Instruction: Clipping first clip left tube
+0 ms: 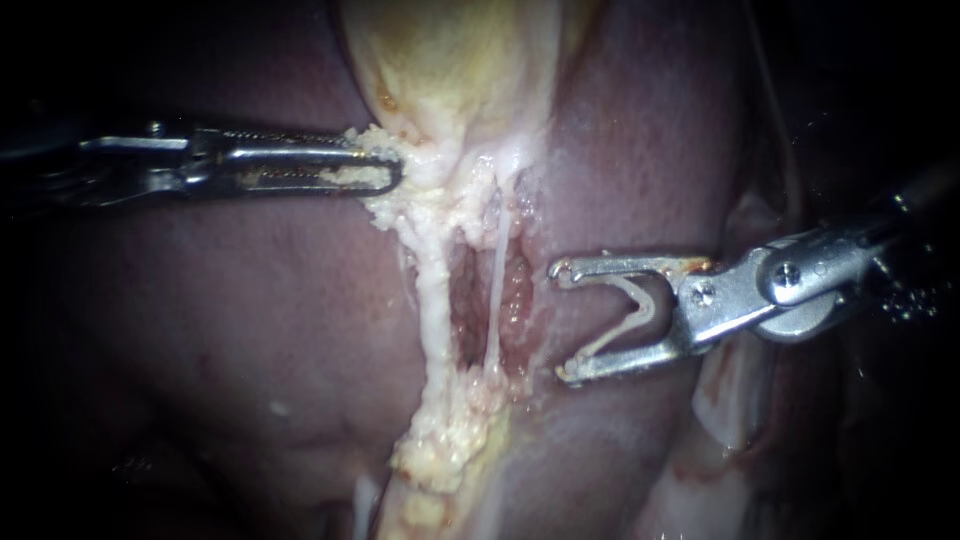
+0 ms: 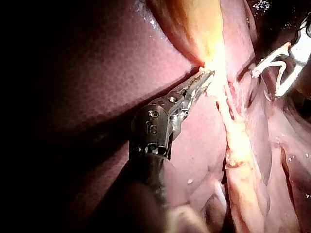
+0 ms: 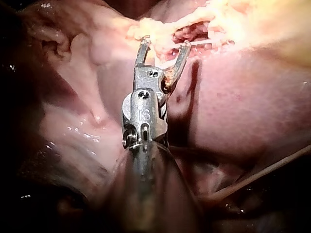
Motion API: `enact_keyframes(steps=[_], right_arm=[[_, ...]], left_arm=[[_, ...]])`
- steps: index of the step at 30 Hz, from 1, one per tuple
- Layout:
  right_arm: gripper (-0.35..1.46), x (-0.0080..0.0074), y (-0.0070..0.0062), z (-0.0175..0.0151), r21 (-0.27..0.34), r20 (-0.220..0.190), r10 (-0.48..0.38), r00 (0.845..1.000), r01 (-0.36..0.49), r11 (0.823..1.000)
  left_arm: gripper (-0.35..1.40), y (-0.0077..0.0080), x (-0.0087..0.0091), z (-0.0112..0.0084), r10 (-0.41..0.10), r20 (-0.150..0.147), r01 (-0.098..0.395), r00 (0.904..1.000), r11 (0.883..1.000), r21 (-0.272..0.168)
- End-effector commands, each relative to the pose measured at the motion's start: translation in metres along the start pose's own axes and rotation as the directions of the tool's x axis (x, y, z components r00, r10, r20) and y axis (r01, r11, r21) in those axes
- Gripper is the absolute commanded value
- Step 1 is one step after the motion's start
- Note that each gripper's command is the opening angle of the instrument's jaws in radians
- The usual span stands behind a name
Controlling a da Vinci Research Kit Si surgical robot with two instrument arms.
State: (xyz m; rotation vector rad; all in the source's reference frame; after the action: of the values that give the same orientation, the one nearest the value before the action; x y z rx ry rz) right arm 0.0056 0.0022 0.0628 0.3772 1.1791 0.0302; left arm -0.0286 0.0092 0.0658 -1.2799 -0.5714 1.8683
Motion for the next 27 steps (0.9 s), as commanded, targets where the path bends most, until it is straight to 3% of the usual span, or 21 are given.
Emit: enact_keyframes(steps=[1, 5, 11, 15, 20, 27], right_arm=[[0.50, 0.0000, 0.0000, 0.0000, 0.000, 0.000, 0.000, 1.000, 0.000, 1.000], [0.50, 0.0000, 0.0000, 0.0000, 0.003, -0.001, 0.000, 1.000, 0.000, 1.000], [0.50, 0.0001, -0.0001, 0.0000, 0.009, -0.002, 0.000, 1.000, 0.000, 1.000], [0.49, 0.0004, -0.0003, 0.0004, 0.021, -0.005, 0.000, 1.000, 0.000, 1.000], [0.49, 0.0008, -0.0005, 0.0019, 0.079, -0.019, -0.002, 1.000, 0.004, 0.997], [0.48, 0.0000, -0.0005, 0.0060, 0.089, -0.016, 0.022, 1.000, -0.020, 0.996]], left_arm=[[-0.35, 0.0000, 0.0001, -0.0003, -0.002, 0.001, 0.002, 1.0000, 1.000, -0.002], [-0.35, 0.0008, 0.0017, -0.0036, -0.017, 0.008, 0.017, 0.9998, 1.000, -0.009], [-0.35, 0.0019, 0.0048, -0.0089, -0.033, -0.037, 0.033, 0.9988, 0.999, -0.004], [-0.35, 0.0023, 0.0050, -0.0090, -0.029, -0.038, 0.029, 0.9989, 1.000, -0.002], [-0.35, 0.0022, 0.0045, -0.0082, -0.026, -0.040, 0.026, 0.9989, 1.000, 0.003], [-0.35, 0.0022, 0.0046, -0.0081, -0.026, -0.040, 0.026, 0.9989, 1.000, 0.004]])
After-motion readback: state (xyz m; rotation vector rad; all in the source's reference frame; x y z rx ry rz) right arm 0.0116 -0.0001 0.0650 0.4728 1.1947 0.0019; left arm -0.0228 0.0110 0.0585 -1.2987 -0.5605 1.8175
